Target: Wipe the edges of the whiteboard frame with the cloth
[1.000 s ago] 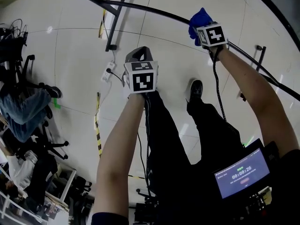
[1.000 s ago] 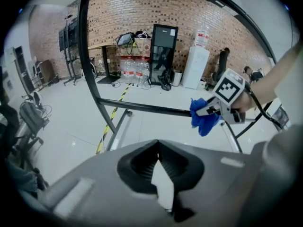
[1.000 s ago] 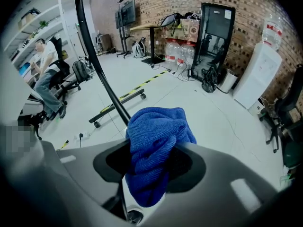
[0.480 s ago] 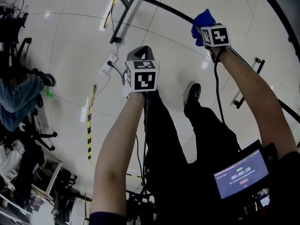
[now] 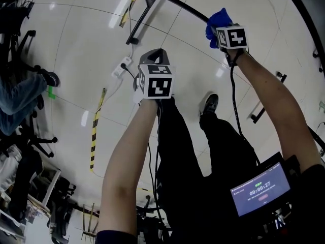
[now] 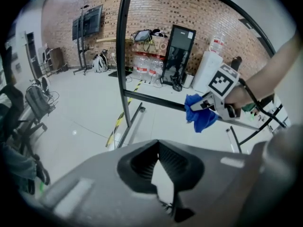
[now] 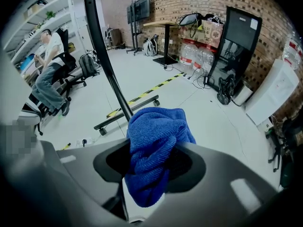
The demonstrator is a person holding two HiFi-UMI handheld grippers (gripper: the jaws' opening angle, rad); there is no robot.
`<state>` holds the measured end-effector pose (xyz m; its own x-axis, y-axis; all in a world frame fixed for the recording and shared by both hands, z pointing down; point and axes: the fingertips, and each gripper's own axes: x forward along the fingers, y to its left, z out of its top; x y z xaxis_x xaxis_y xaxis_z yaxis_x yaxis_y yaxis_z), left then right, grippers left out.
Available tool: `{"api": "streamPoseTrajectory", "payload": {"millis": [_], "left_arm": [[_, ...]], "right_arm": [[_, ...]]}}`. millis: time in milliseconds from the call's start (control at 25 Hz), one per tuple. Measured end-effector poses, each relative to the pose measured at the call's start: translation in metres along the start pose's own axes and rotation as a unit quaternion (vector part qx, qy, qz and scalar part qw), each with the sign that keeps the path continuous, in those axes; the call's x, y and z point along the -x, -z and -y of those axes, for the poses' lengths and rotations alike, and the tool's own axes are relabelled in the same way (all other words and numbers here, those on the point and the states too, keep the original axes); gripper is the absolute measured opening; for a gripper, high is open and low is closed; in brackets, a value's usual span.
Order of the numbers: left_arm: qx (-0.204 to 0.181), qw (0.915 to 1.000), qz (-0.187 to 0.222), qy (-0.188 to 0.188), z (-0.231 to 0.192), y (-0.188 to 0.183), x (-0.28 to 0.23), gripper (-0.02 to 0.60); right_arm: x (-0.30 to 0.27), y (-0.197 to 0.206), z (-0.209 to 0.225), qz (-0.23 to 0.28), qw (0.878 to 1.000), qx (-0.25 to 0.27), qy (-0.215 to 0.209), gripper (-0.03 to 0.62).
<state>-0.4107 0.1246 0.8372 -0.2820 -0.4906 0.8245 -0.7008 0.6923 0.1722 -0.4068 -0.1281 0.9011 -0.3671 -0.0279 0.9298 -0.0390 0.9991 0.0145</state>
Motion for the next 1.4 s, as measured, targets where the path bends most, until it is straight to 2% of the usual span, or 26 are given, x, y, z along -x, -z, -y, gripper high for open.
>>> {"api": "streamPoseTrajectory", "payload": {"millis": [680,1040,1400], "left_arm": [[0.046,0.9988,-0.008,-0.012,-0.069,0.0,0.004,0.005],[0.068,0.9974,-0.006,-0.019,-0.105,0.002,0.006,0.005],[0.078,0.9969,-0.005,-0.01,-0.128,-0.004,0.013,0.005]], "right_arm": [[-0.029,-0.073,-0.042,-0.007,0.999,0.042,-0.003,0.19],[-0.042,-0.098,-0.061,-0.01,0.998,0.059,0.004,0.191],[-0.057,-0.121,-0.083,-0.025,0.997,0.072,0.013,0.191]]}}
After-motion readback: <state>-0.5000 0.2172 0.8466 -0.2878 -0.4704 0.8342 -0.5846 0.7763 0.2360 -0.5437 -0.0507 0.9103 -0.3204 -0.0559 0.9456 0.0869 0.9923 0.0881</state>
